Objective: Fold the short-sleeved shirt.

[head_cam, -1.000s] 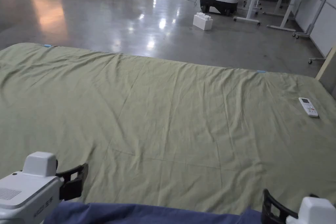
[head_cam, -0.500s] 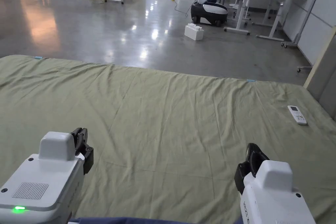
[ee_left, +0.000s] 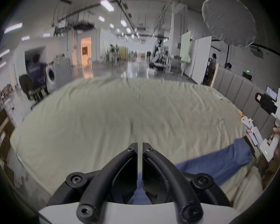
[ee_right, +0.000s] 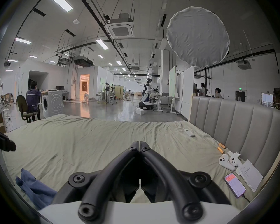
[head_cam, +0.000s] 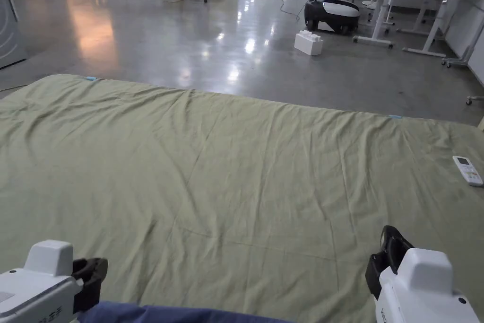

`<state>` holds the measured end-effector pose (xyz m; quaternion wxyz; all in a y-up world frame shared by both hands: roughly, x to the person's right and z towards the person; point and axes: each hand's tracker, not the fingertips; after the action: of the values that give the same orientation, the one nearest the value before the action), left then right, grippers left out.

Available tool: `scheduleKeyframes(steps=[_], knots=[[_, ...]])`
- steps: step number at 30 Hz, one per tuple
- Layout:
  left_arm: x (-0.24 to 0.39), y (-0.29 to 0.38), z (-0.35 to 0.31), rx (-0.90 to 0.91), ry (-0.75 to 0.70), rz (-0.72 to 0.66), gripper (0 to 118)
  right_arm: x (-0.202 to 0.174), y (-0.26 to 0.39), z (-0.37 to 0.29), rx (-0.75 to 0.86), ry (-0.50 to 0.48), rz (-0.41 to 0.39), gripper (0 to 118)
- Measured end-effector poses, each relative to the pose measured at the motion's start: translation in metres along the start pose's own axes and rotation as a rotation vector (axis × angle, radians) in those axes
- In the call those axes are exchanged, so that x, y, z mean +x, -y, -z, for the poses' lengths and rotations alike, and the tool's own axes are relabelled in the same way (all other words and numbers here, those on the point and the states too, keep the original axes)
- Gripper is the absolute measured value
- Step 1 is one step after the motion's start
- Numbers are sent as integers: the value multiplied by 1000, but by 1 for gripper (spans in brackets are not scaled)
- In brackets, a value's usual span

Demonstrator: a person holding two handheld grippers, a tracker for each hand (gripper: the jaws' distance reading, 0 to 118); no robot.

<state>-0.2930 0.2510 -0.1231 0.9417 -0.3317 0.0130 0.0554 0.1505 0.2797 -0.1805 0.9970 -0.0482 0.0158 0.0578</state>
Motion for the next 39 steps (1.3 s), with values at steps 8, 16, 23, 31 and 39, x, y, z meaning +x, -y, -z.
scheduleKeyframes(steps=[8,16,23,31,39], knots=[[-60,30,28,-223,165,-154,100,-5,13,4,-67,-21,-23,0],[-118,46,81,-376,390,-477,100,-10,23,4,-118,-22,-35,0],[-117,50,93,-384,671,-708,99,-20,21,0,-117,-29,-79,0],[-79,64,104,-390,611,-606,30,-26,23,3,-127,-40,-81,0],[-115,59,111,-399,538,-552,16,-23,24,5,-129,-55,-85,0]])
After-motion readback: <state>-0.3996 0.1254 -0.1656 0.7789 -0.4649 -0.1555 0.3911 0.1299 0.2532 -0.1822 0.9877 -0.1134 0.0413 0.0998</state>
